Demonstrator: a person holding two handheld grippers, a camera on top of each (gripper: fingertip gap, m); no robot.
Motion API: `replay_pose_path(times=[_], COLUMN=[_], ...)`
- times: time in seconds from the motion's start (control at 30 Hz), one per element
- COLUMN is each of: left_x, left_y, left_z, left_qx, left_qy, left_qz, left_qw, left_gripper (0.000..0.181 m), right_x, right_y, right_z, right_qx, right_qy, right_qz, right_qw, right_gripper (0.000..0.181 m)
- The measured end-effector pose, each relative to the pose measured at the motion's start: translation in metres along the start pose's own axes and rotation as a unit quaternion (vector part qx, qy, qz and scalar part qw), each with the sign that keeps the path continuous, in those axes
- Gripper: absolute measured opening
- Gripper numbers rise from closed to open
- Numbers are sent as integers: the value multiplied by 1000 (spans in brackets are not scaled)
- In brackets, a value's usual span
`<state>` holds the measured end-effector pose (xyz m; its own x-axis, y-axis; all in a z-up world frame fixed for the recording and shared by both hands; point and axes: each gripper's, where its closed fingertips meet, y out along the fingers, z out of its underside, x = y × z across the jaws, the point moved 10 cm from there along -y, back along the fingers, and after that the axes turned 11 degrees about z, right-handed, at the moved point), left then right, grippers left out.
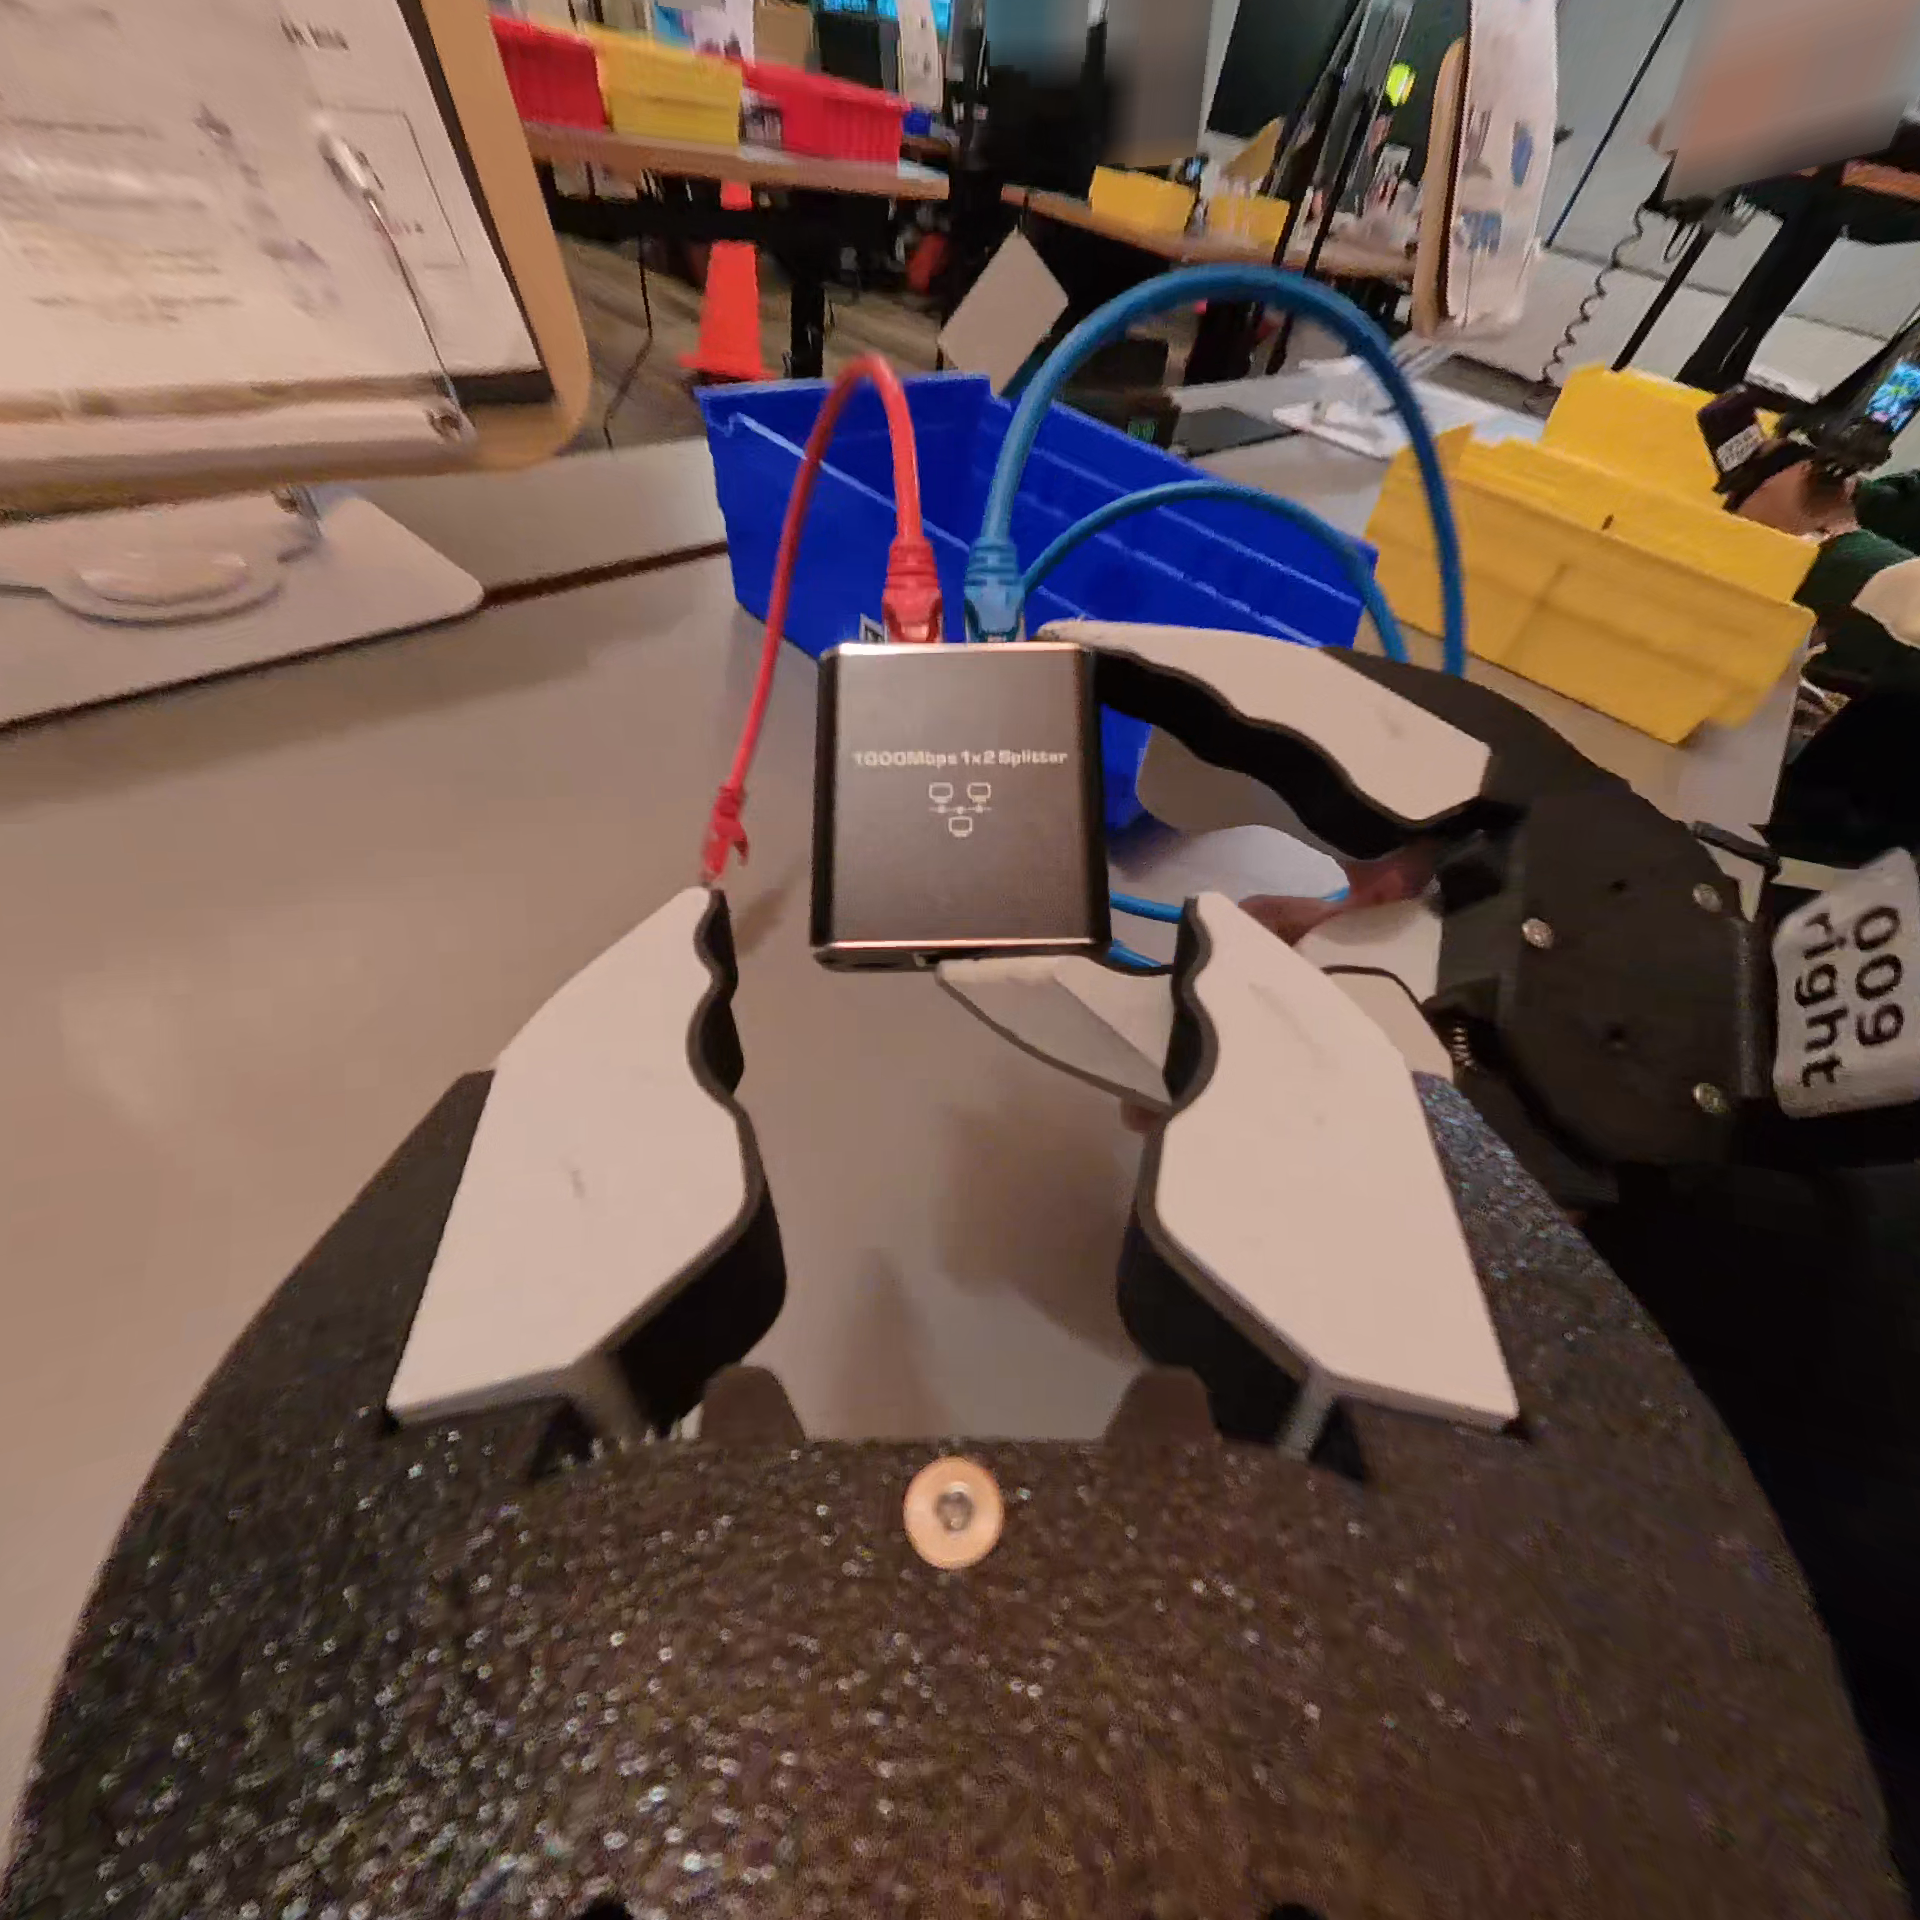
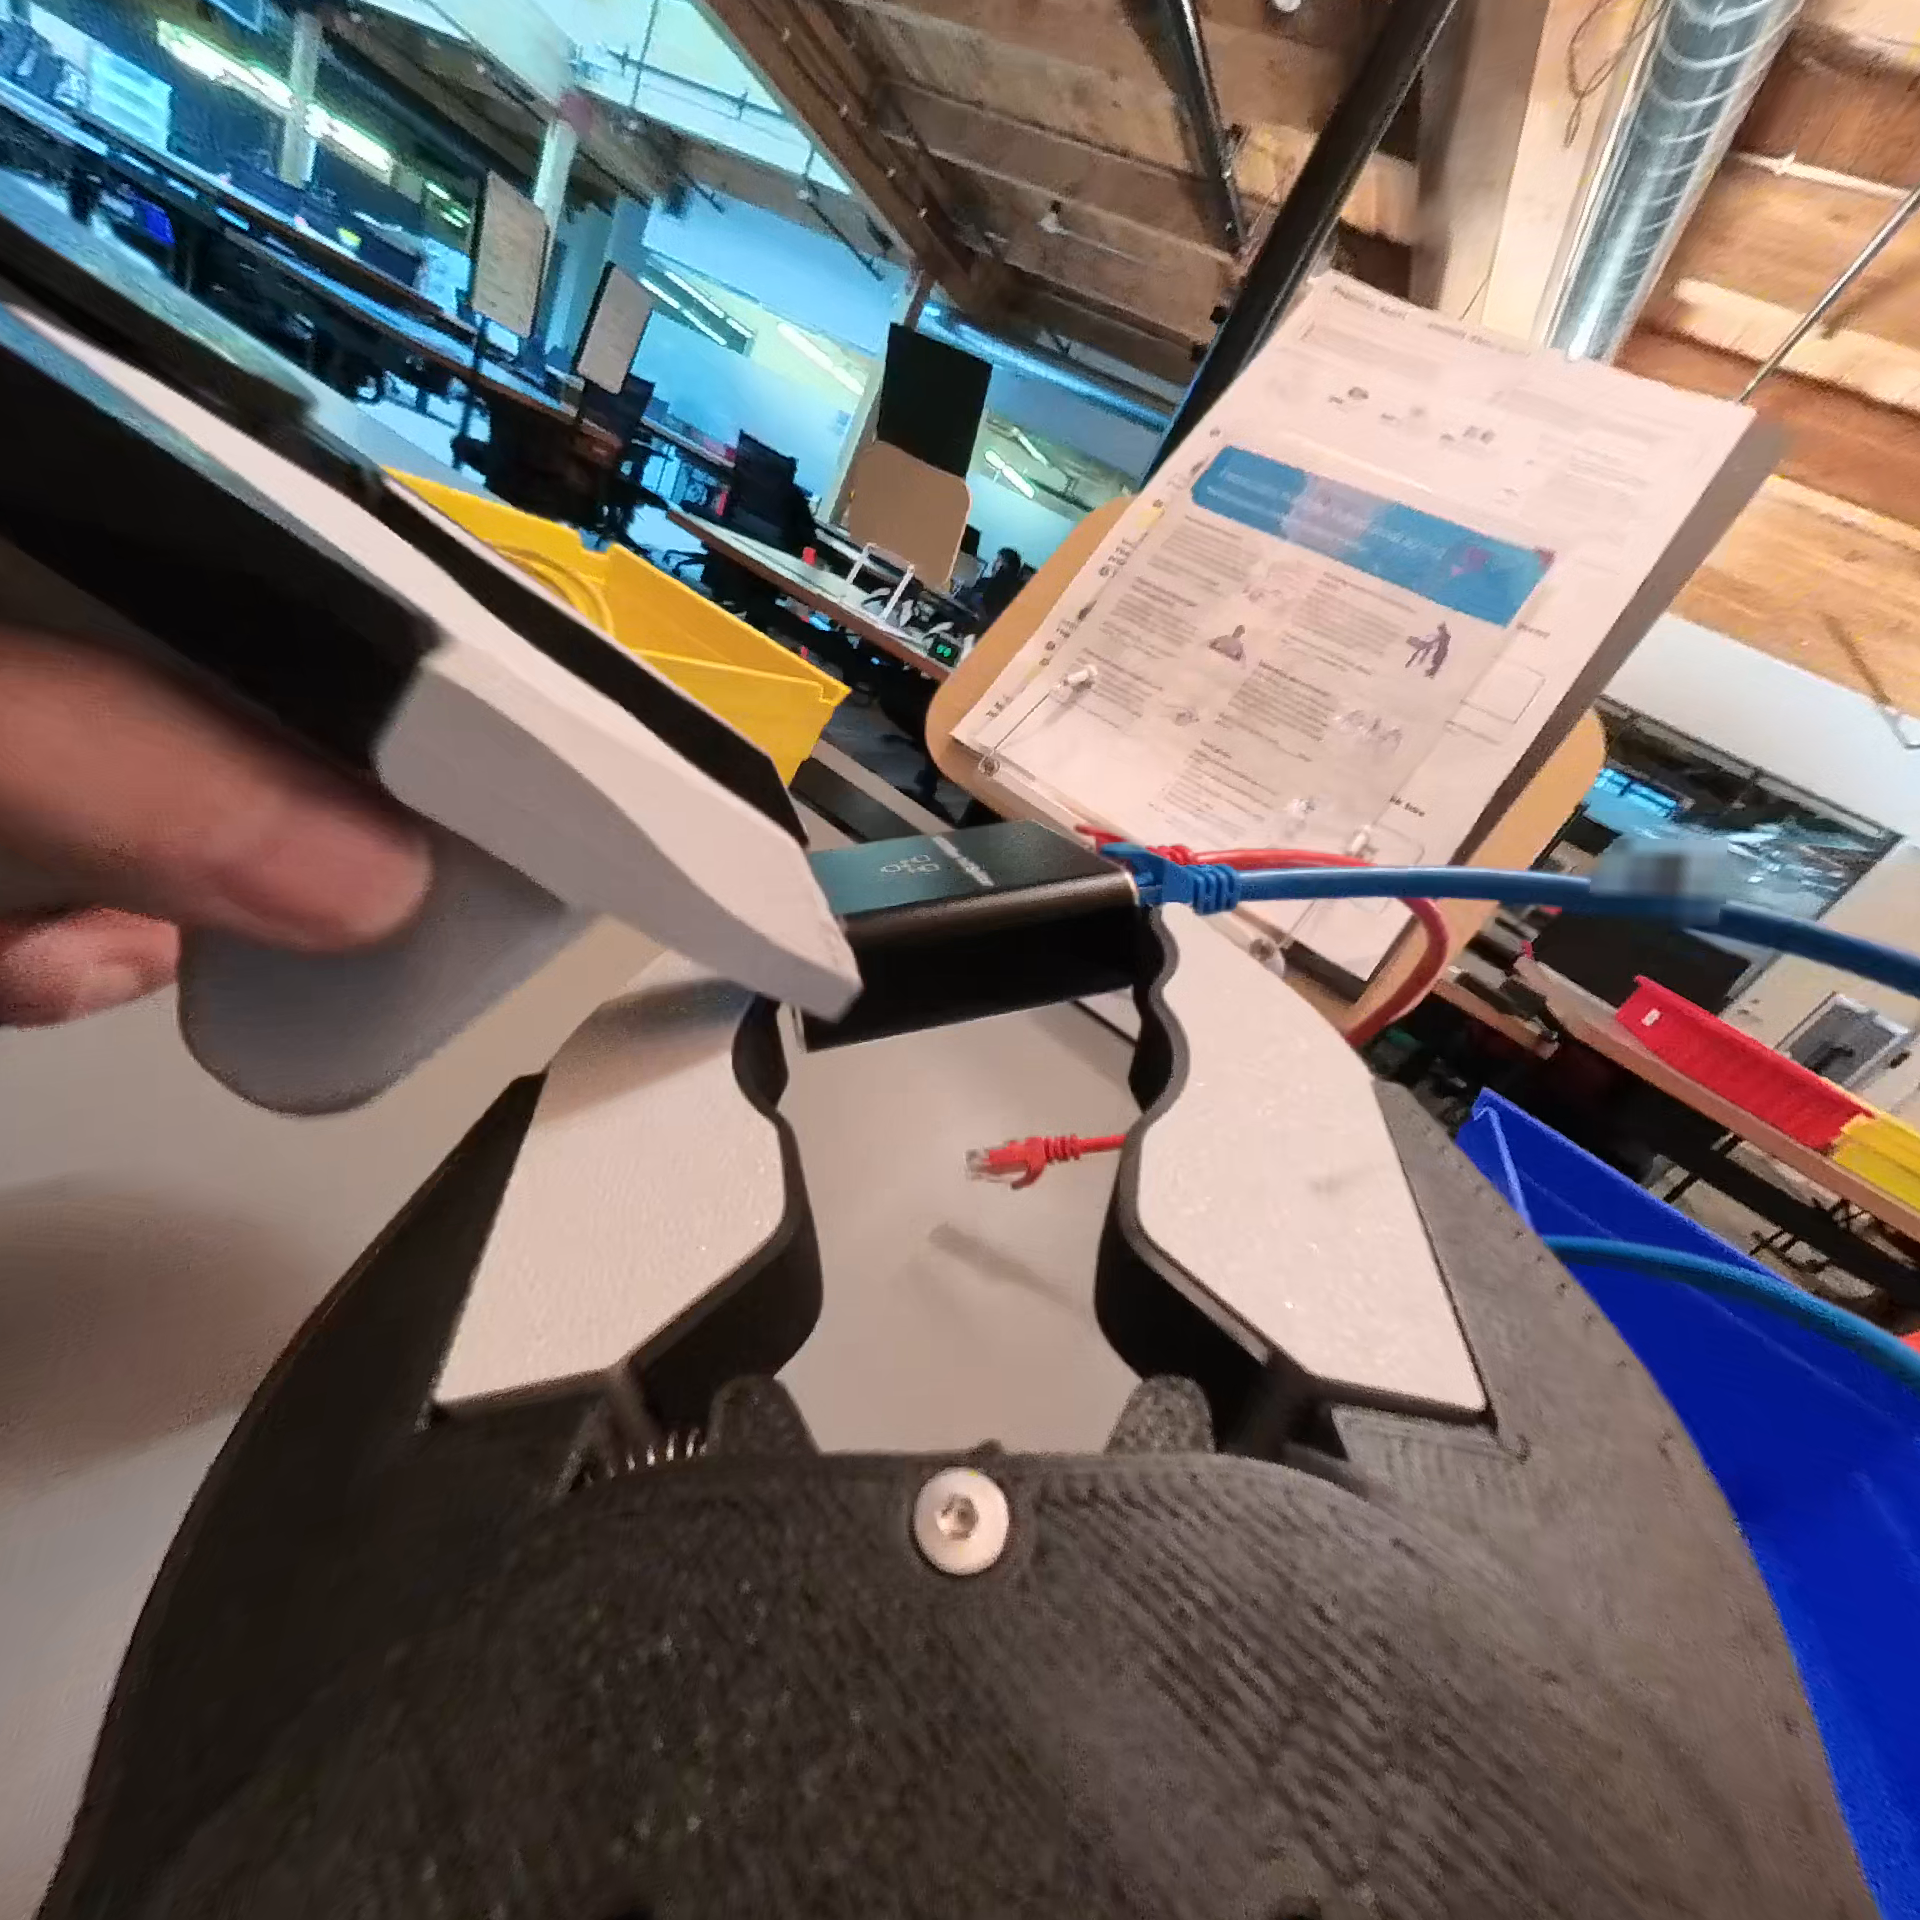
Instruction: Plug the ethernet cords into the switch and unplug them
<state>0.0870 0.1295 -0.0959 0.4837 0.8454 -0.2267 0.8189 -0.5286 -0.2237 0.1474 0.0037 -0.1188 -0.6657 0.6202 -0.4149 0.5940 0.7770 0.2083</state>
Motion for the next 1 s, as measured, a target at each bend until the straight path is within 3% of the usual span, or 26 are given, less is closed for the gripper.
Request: replay_pose_path(times=[0.2, 0.37, 0.7, 0.83, 1.0], left_x=[3, 11, 15, 18, 31], left_y=[11, 9, 2, -4, -9], left_z=[1, 1, 0, -5, -5], left_qx=[34, 0, 55, 51, 33], left_qy=[-86, -117, -8, 15, -5], left_qz=[62, 94, 54, 59, 87], left_qw=[994, 989, 997, 997, 996], left_gripper=[82, 69, 64, 63, 63], right_x=[7, 9, 10, 0, -26], right_y=[-4, -6, -7, -9, -10], right_z=[-4, -5, -4, -5, -3], right_qx=[-26, -50, -62, -87, -108], right_qy=[-47, -53, -109, -65, 105], right_qz=[20, -3, -50, -117, -172], right_qw=[998, 997, 991, 987, 974], right_gripper=[65, 65, 64, 60, 62])
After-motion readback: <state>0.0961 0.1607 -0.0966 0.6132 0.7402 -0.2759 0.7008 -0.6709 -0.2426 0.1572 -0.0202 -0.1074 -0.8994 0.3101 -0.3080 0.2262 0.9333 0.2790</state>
